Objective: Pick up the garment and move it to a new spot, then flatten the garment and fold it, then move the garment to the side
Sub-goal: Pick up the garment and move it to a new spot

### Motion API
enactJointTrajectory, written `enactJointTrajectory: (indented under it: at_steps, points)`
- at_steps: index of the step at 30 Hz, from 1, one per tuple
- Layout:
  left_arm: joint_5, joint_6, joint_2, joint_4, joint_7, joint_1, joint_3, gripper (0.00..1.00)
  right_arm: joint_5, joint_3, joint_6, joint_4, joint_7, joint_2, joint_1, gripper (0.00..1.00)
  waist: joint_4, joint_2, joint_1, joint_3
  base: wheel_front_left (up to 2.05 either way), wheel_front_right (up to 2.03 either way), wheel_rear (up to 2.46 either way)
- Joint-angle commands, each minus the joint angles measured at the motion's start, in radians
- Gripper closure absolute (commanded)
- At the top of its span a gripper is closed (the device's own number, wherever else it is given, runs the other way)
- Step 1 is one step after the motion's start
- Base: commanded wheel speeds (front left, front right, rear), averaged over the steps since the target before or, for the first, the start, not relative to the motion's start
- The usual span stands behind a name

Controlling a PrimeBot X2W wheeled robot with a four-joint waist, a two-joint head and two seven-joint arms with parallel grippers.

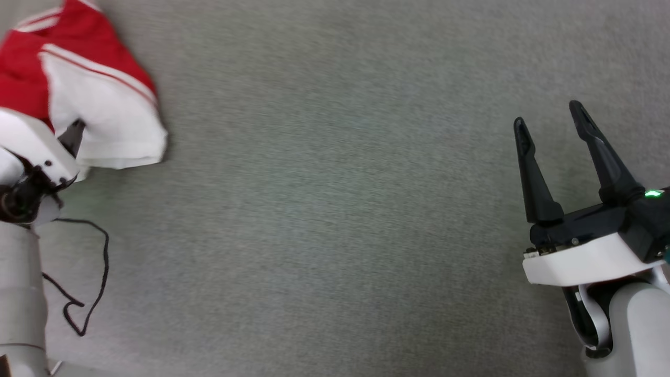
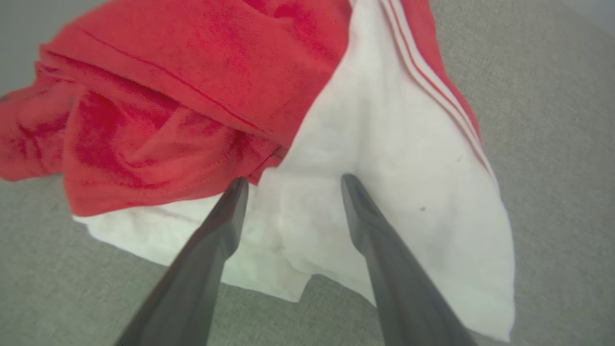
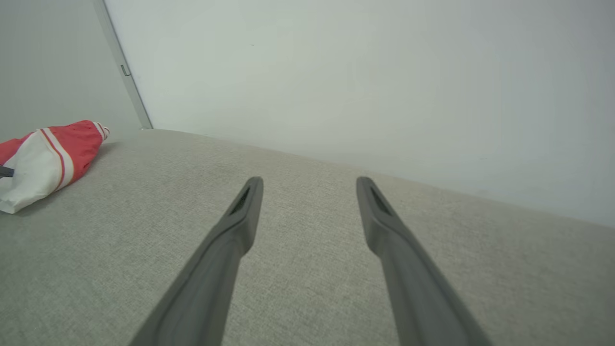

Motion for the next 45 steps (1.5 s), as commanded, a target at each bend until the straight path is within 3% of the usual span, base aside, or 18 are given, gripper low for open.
enactJointTrajectory:
  at_steps: [1,4,6,10,11,12,15,20,31,38,45]
  points:
    - [-0.016,0.013,0.019,0.025,0.040,-0.013,0.014,0.00,0.009,-0.002,-0.001,0.012,-0.014,0.007,-0.023,0.00,-0.080,0.0000,-0.0002,0.078,0.00,0.00,0.00]
    - [-0.023,0.037,0.026,0.060,0.097,-0.004,0.019,0.00,0.009,-0.005,-0.001,0.029,-0.028,0.011,-0.029,0.00,-0.092,0.0000,-0.0002,0.092,0.00,0.00,0.00]
    - [-0.006,0.079,0.034,0.074,0.098,0.014,0.020,0.00,0.009,-0.006,-0.001,0.039,-0.035,0.012,-0.034,0.00,-0.095,0.0000,-0.0002,0.097,0.00,0.00,0.00]
    - [-0.007,0.103,0.005,0.093,0.152,0.040,0.002,0.00,0.007,-0.004,-0.001,0.052,-0.039,0.014,-0.037,0.00,-0.089,0.0000,-0.0002,0.082,0.00,0.00,0.00]
    - [-0.004,0.102,0.006,0.086,0.141,0.043,0.000,0.36,0.007,-0.002,-0.001,0.056,-0.041,0.013,-0.038,0.00,-0.086,0.0000,-0.0002,0.074,0.00,0.00,0.00]
    - [0.002,0.107,0.012,0.077,0.117,0.044,0.001,1.00,0.007,0.000,-0.001,0.061,-0.042,0.012,-0.038,0.00,-0.083,0.0000,-0.0002,0.063,0.00,0.00,0.00]
    - [0.015,0.104,0.019,0.061,0.082,0.044,-0.008,1.00,0.009,0.002,-0.001,0.070,-0.047,0.010,-0.035,0.00,-0.077,0.0000,-0.0002,0.033,0.00,0.00,0.00]
    - [0.057,0.102,0.039,0.002,-0.072,0.030,-0.028,1.00,0.013,-0.002,-0.001,0.093,-0.052,0.016,-0.001,0.00,-0.060,0.0000,-0.0002,-0.067,0.00,0.00,0.00]
    - [0.131,0.073,0.004,-0.077,-0.394,0.051,-0.095,1.00,0.030,-0.050,-0.001,0.116,-0.054,0.048,0.119,0.00,-0.061,0.0000,-0.0002,-0.303,0.00,0.00,0.00]
    - [0.164,0.082,-0.060,-0.185,-0.516,0.112,-0.144,1.00,0.030,-0.072,-0.001,0.099,-0.038,0.059,0.198,0.00,-0.118,0.0000,-0.0002,-0.412,0.00,0.00,0.00]
    - [0.158,0.077,-0.179,-0.359,-0.547,0.219,-0.218,1.00,0.041,-0.075,-0.001,0.060,-0.012,0.061,0.250,0.00,-0.215,0.0000,-0.0002,-0.466,0.00,0.00,0.00]
